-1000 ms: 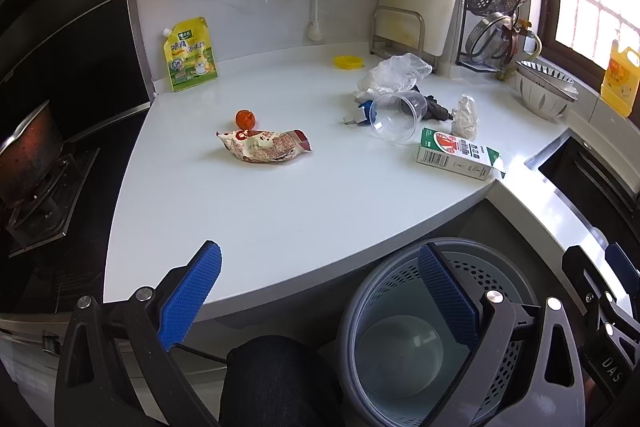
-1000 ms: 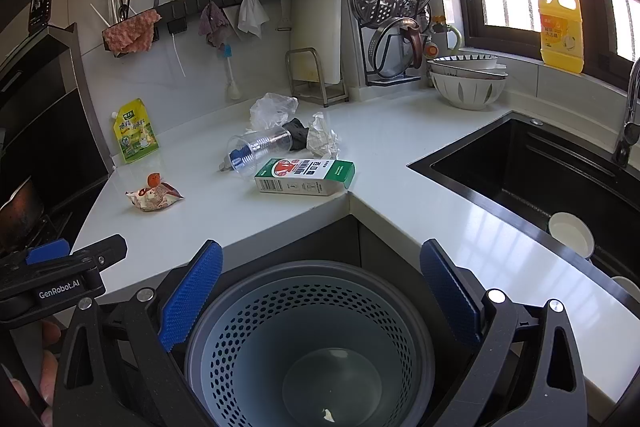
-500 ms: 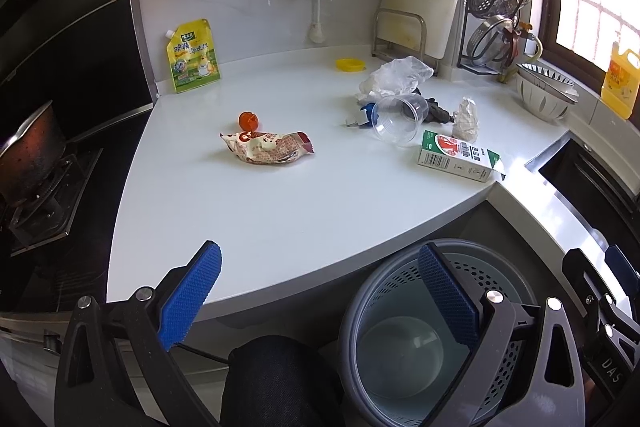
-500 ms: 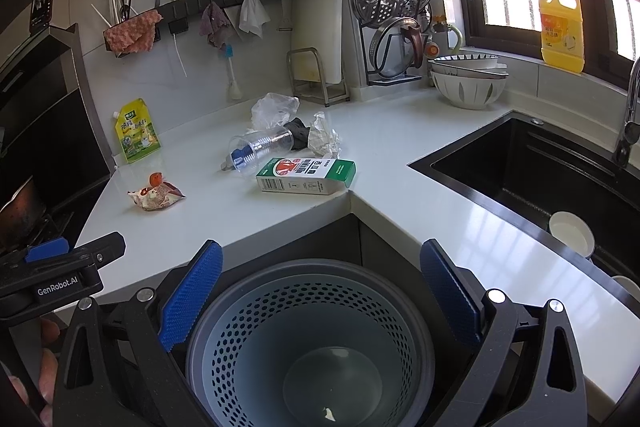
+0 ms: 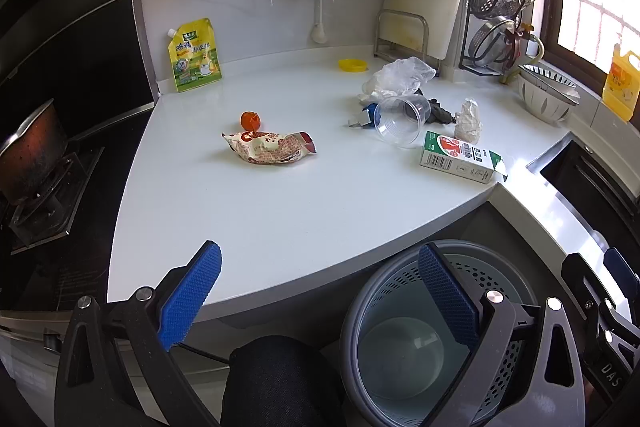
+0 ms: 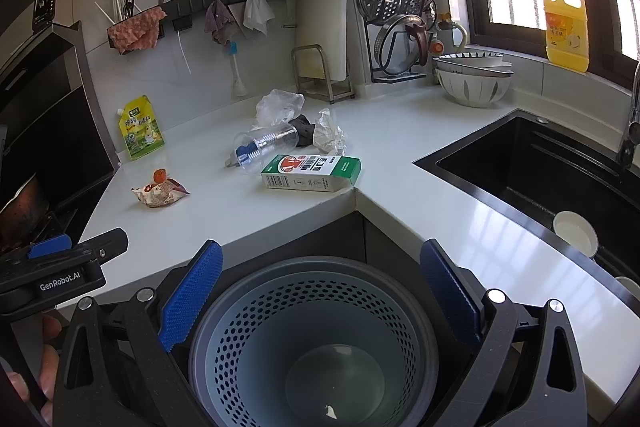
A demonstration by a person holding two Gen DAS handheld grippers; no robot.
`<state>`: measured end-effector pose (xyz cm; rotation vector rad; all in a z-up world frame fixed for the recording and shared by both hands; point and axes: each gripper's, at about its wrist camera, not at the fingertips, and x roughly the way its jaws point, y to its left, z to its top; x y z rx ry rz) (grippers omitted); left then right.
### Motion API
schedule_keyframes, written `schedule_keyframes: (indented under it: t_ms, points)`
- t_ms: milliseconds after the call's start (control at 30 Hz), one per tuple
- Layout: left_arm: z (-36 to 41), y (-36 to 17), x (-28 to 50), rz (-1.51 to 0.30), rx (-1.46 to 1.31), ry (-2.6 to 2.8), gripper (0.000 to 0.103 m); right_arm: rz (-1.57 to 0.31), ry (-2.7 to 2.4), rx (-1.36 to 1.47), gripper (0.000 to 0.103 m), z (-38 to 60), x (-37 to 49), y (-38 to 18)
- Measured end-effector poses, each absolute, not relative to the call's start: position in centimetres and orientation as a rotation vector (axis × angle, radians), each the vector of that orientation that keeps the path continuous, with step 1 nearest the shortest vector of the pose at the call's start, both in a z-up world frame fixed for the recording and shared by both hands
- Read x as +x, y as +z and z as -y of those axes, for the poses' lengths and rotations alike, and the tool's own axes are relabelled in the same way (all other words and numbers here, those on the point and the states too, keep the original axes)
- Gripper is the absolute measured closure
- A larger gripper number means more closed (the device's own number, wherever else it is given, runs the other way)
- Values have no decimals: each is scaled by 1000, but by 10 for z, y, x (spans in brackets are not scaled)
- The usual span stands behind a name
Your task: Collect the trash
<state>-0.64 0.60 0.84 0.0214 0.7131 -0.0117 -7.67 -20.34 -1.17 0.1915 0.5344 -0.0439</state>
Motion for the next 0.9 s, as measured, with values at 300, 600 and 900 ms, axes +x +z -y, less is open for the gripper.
schedule_keyframes:
  t_ms: [300, 600, 900]
  points:
    - [-7, 5, -4, -720, 22, -10, 6, -548, -24, 193, 9, 202, -73, -15]
    - [-21, -7, 1, -746, 43, 20, 6, -597, 1, 161, 9, 205, -64, -23]
    - [-37, -13, 36, -793, 3, 73, 6, -623, 18, 161, 9, 225, -27, -27]
